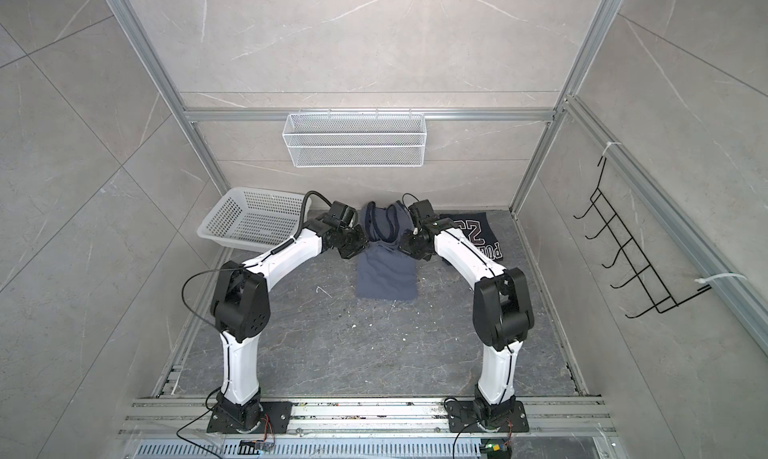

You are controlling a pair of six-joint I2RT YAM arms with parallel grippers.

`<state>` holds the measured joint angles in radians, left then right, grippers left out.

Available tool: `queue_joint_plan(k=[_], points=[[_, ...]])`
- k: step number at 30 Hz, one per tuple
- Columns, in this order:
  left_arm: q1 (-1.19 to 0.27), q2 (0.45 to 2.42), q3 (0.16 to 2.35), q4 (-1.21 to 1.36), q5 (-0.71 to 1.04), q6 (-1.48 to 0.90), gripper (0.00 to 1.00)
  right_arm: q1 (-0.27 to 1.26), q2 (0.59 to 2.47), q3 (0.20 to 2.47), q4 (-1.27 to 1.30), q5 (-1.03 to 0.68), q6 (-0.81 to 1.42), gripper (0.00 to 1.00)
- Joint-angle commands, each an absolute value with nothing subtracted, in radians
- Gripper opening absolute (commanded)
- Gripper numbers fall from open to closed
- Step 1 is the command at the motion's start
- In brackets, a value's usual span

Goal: Fold and stack the tank tops

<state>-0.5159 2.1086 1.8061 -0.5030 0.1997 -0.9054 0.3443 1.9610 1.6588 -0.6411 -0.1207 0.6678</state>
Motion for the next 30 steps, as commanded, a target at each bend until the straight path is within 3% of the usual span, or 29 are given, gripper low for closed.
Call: queue_joint_plan(k=[1,5,8,10,12,16,19,25,30], points=[[-0.487,2.178,1.949,-0.543,0.239,-0.853,0.07,0.324,2.049,1.754,-0.628,-0.15,0.627,0.0],[-0.463,2.283,2.055,-0.56,0.253,-0.86,0.1,0.316,2.154,1.863,-0.652,-0.174,0.621,0.0],[-0.451,2.36,2.116,-0.575,0.26,-0.868,0.27,0.313,2.219,1.928,-0.678,-0.18,0.624,0.04],[-0.446,2.392,2.147,-0.591,0.252,-0.871,0.38,0.311,2.256,1.976,-0.686,-0.184,0.616,0.18],[-0.442,2.407,2.178,-0.61,0.246,-0.871,0.56,0.309,2.296,2.061,-0.76,-0.166,0.6,0.36],[-0.438,2.404,2.29,-0.767,0.181,-0.809,0.74,0.309,2.251,2.067,-0.834,-0.102,0.572,0.53],[-0.441,2.255,2.139,-0.769,0.111,-0.782,0.81,0.309,2.114,1.88,-0.757,-0.113,0.554,0.63],[-0.463,1.934,1.606,-0.539,0.13,-0.779,0.82,0.309,1.831,1.402,-0.554,-0.21,0.57,0.63],[-0.518,1.867,1.418,-0.463,0.182,-0.77,0.82,0.309,1.72,1.163,-0.426,-0.305,0.607,0.64]])
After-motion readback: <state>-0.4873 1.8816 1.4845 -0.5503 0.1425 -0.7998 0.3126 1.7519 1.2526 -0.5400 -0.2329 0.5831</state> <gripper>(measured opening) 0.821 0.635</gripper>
